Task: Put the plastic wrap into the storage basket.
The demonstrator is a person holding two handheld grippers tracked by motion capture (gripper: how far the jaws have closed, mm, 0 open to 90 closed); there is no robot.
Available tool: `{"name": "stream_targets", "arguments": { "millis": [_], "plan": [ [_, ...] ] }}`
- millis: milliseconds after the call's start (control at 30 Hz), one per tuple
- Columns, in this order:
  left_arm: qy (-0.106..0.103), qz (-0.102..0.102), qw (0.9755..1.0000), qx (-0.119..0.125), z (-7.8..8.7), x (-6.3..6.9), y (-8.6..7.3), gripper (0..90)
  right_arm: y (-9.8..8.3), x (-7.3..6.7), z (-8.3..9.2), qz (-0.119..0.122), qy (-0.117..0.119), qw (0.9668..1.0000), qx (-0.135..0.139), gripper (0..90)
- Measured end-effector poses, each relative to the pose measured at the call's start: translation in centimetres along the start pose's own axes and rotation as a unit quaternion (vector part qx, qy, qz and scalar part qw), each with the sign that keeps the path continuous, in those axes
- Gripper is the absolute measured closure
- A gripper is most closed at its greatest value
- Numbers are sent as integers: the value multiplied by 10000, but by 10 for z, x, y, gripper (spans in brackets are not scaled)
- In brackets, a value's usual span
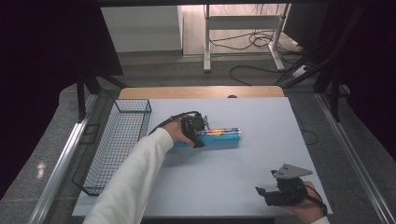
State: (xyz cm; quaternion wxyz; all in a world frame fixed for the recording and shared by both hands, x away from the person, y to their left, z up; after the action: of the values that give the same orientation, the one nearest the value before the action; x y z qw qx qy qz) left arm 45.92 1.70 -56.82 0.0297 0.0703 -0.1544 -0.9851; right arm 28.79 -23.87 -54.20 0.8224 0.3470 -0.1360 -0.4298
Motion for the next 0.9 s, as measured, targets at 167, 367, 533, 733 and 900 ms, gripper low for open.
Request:
{"name": "stream_targets", "arguments": {
  "millis": [167,367,533,733,900],
  "plan": [
    [-21,83,9999,107,8,0,1,308,1,0,0,9,-3,10000,19,183],
    [-160,94,9997,-181,-4,6,-3,313,1,-1,0,29,-4,10000,16,183],
    [-191,117,9996,-183,-7,6,-1,312,1,0,0,24,0,10000,20,183],
    [-297,202,9992,-172,-9,6,0,293,1,-1,-1,40,-1,10000,-4,182],
    [-328,248,9988,-275,-15,6,2,216,1,-1,-2,39,-2,10000,-11,183]
  ]
}}
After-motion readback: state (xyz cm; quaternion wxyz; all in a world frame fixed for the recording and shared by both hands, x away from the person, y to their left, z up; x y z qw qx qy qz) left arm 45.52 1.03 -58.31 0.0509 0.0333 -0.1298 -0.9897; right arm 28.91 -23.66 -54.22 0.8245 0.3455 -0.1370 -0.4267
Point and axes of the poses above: each handheld gripper's, and its own axes: z roughly backward along the jaws, y roughly out of its top, x roughly to its right, the point moved 9 cm from there along -z, roughly forward along the jaws, and after that the axes turned 11 degrees about -z, right-handed, at the moved point
